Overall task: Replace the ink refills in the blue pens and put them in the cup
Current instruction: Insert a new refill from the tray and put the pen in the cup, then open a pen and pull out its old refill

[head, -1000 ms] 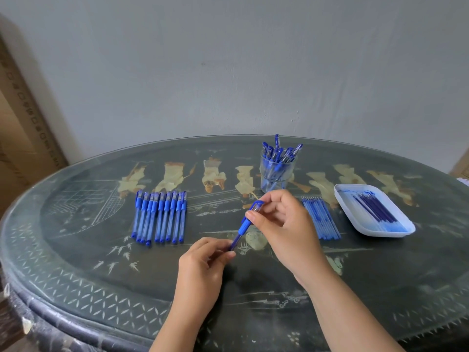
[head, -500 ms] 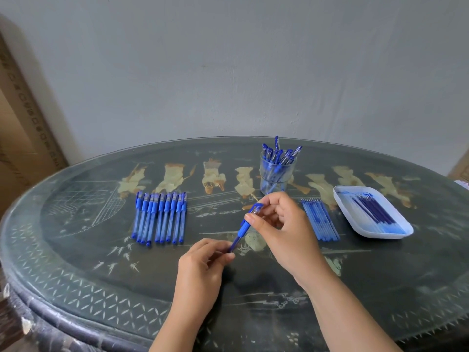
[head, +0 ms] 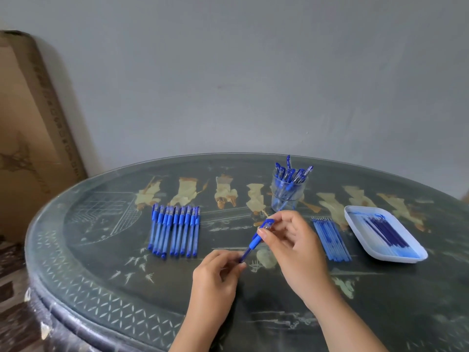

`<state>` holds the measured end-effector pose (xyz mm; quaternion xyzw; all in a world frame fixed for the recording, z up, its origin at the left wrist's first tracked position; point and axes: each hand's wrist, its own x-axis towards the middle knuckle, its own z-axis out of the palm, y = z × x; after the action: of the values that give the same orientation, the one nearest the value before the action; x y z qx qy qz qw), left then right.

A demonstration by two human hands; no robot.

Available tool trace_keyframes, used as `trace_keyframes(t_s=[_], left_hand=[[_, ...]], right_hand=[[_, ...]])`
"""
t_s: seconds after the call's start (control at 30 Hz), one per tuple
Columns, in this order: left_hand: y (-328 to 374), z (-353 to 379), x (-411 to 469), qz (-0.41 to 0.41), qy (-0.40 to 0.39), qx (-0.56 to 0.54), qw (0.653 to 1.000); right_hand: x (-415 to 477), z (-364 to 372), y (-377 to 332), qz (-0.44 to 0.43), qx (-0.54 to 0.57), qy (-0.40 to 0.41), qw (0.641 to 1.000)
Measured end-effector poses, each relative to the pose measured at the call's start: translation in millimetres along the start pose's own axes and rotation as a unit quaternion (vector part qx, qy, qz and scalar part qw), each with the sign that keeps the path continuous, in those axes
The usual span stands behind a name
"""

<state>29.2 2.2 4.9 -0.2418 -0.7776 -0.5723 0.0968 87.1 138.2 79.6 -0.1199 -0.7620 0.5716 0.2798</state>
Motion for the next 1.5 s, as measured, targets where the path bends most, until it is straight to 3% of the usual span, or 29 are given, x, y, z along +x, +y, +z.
trace_keyframes(t_s=[0.13,0.23,0.4,0.6,0.77,0.97,1.23,1.3,1.4,1.5], left_hand=[[7,-14,4,-0.006,-0.001,-0.031,1.0],[6,-40,18,0.003,0.054,-0.006,0.999],[-20,-91,46,-0.078,0.189,0.007,0.979],[-43,-107,65,-0.137,0.218,0.01,0.966],[-52,-106,68,-0.164,0.204,0.026,0.965],[-56,-107,66,-0.166,0.203,0.028,0.965],[-59,-108,65,-0.166,0.184,0.036,0.968],[-59,-108,66,-0.167,0.181,0.036,0.968],[-61,-108,66,-0.165,0.182,0.041,0.969],[-62,-108,66,-0.162,0.183,0.041,0.969]], right_hand=[[7,-2,-9,-0.01,0.043,0.038,0.998],[23,-14,-20,-0.028,0.047,0.098,0.994],[71,-46,-40,-0.099,0.023,0.208,0.973],[124,-69,-47,-0.168,-0.015,0.318,0.933],[152,-62,-21,-0.165,-0.126,0.288,0.935],[164,-48,8,-0.079,-0.27,0.189,0.941],[174,-52,13,-0.007,-0.351,0.139,0.926],[175,-52,13,-0.032,-0.379,0.143,0.914],[164,-36,6,-0.159,-0.407,0.224,0.871],[124,23,1,-0.253,-0.381,0.166,0.874]])
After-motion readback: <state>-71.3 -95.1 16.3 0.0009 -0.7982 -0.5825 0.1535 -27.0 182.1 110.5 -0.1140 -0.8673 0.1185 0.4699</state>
